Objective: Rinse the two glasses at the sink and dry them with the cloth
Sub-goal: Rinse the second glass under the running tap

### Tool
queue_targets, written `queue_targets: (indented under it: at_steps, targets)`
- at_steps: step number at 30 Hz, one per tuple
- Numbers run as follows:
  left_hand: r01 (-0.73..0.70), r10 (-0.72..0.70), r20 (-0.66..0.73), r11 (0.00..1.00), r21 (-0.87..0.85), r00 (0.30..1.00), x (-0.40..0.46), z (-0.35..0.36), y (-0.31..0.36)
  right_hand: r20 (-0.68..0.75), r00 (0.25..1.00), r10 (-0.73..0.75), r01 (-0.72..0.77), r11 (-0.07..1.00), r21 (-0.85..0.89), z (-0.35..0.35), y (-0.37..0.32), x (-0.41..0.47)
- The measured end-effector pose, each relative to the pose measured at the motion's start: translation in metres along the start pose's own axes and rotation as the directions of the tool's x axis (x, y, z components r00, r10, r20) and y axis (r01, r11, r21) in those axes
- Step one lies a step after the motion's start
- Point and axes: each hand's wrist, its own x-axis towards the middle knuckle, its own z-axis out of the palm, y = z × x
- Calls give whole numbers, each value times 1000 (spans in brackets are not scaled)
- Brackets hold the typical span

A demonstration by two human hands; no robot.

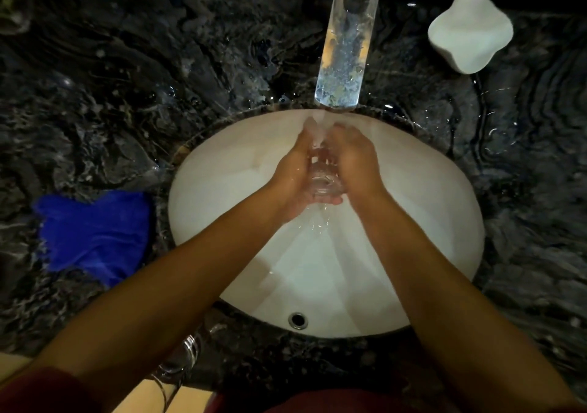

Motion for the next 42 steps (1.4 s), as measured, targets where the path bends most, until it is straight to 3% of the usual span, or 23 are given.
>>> queue_targets:
  at_steps: [2, 4, 7, 9, 11, 13, 18, 22, 27, 31, 33, 34, 37, 39, 42]
  targets:
    - [-26, 25, 25, 999, 23, 999, -1, 6, 2, 34, 984, 175, -176, 917, 359, -7, -1, 12]
    - [-75, 75, -20, 997, 2, 997, 1, 9, 7, -19, 978, 209, -174, 858, 483, -3, 3, 15]
    - [-144, 146, -129, 989, 23, 981, 11, 8, 5, -53, 989, 138, -117, 950, 290, 14, 7, 3]
    - [-190, 213, -213, 974, 124, 954, 13, 6, 2, -60, 998, 27, -26, 999, 19, 22, 13, -14]
    - [-252, 317, -275, 936, 246, 908, 14, 1, -4, -24, 999, -47, 42, 983, -180, 25, 20, -26]
    - [-266, 348, -315, 924, 275, 883, 9, 3, -8, 20, 999, -48, 52, 965, -259, 20, 24, -30]
    - [-302, 382, -388, 920, 251, 839, 5, 8, 0, 108, 991, 83, -60, 977, -204, 10, 8, -9]
    - [-360, 511, -316, 828, 431, 799, 8, 1, 3, 308, 912, 272, -256, 962, -91, -6, -13, 16]
    - [-453, 548, -207, 810, 372, 811, 6, -13, 5, 544, 810, 219, -308, 948, 77, -24, -11, 27]
    - [-495, 543, -125, 821, 284, 830, 3, -7, -1, 615, 751, 241, -372, 924, 93, -35, -17, 21]
    - [-470, 502, -135, 856, 216, 854, 5, -3, -3, 558, 774, 301, -427, 898, 109, -34, -20, 16]
    - [-471, 512, -174, 851, 231, 841, 7, -2, -2, 475, 823, 312, -417, 899, 134, -28, -17, 16]
    - [-505, 569, -310, 821, 266, 762, 12, 8, -4, 100, 985, 140, -149, 985, 85, -5, 0, 10]
    - [-498, 580, -334, 812, 304, 743, 13, 13, -5, -38, 999, 0, 2, 998, 55, 5, 8, 1]
    - [-396, 539, -272, 807, 438, 797, 15, 6, -1, -55, 997, -55, 57, 998, 39, 3, 16, -2]
